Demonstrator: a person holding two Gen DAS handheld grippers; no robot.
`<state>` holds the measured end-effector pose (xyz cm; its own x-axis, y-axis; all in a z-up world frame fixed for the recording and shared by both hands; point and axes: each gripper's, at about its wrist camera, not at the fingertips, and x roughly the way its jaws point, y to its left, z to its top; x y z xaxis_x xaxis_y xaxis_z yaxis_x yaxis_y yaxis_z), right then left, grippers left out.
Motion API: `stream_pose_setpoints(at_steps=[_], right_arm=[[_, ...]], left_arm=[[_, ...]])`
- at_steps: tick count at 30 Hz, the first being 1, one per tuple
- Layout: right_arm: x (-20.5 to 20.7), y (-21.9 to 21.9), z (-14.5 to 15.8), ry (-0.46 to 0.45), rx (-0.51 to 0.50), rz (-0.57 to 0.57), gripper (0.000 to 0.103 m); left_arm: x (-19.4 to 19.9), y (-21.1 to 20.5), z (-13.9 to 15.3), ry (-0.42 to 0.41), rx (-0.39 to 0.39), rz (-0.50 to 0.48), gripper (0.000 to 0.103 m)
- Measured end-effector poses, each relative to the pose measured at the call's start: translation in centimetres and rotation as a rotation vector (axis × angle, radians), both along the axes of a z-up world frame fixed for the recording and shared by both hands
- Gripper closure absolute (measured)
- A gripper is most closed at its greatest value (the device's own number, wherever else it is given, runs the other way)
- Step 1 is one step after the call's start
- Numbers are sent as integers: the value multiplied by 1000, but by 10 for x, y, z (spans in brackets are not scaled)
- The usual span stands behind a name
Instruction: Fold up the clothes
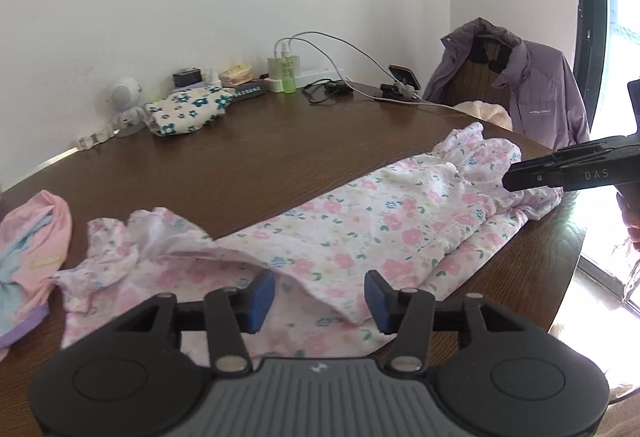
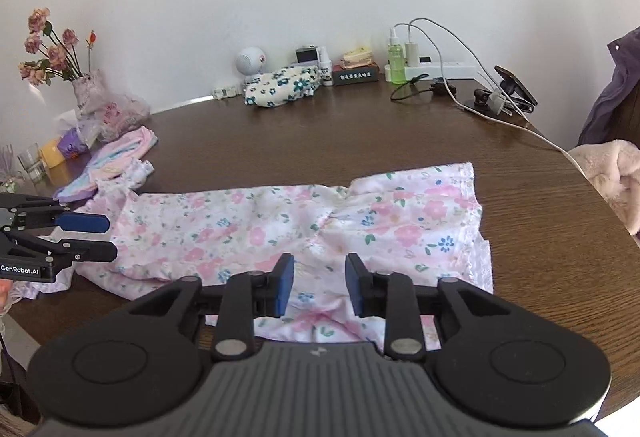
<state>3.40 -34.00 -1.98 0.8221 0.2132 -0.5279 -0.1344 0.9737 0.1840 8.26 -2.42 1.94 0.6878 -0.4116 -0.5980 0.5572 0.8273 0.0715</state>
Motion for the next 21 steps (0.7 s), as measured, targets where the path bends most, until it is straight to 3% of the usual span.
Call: stream_pose_setpoints(at_steps=[4, 8, 12, 16, 19, 21], right_arm=[[5, 31, 17, -33, -9, 127, 60], [17, 86, 16, -28, -58, 347, 56], [24, 153, 10, -29, -182, 583, 56], [19, 206, 5, -36, -362, 751, 56], [14, 230, 4, -42, -418, 861, 56], [11, 246, 1, -60, -460, 918, 51]], left_arm=[[-13, 50, 18, 7, -16, 72, 42], [-39, 91, 25, 5, -8, 96, 42], [-61, 119, 22, 37, 34, 112, 42], [-71, 141, 12, 63, 89, 131, 42], [-71, 153, 8, 79, 121, 118, 43], [-69, 158, 3, 85, 155, 106, 53]])
